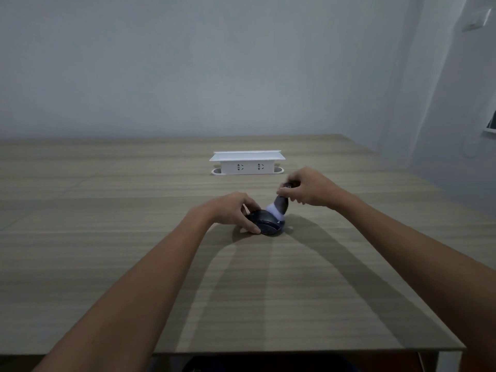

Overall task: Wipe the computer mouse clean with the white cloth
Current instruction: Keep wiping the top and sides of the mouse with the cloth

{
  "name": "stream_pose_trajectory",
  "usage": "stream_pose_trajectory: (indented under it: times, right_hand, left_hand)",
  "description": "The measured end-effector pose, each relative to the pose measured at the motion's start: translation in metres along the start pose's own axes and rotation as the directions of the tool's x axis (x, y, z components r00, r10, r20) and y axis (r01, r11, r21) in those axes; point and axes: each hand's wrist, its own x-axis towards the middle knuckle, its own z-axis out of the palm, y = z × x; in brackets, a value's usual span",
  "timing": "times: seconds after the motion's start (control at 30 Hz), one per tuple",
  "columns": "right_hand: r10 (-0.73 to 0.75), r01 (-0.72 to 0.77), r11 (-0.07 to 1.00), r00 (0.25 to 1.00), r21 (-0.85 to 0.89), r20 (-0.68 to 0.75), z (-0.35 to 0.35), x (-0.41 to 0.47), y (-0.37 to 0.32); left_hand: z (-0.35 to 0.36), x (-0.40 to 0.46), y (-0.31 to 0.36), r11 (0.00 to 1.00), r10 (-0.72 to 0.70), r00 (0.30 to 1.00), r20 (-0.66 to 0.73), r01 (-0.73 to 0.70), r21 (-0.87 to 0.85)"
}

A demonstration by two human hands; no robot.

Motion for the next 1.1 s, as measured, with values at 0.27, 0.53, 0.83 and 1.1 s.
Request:
stream_pose_trajectory:
  times: [0.27,0.53,0.83,1.1]
  right_hand:
    - [0.041,-0.041,0.991,0.999,0.124,-0.001,0.001,-0.002,-0.004]
    - [0.057,-0.059,0.985,0.998,0.162,0.015,-0.004,-0.004,-0.010]
    - [0.016,-0.024,0.993,0.997,0.117,0.071,-0.006,-0.011,-0.011]
    - [-0.066,0.064,0.997,0.995,0.039,0.069,-0.015,-0.018,-0.017]
  left_hand:
    - [0.003,-0.005,0.003,1.000,-0.014,1.000,-0.019,0.013,-0.010]
    - [0.007,-0.006,0.002,1.000,-0.014,0.999,-0.040,0.014,-0.006]
    - [0.008,-0.001,-0.005,0.999,-0.015,0.999,-0.032,0.016,0.033]
    - [0.004,-0.001,-0.004,0.999,-0.007,1.000,0.014,0.006,0.034]
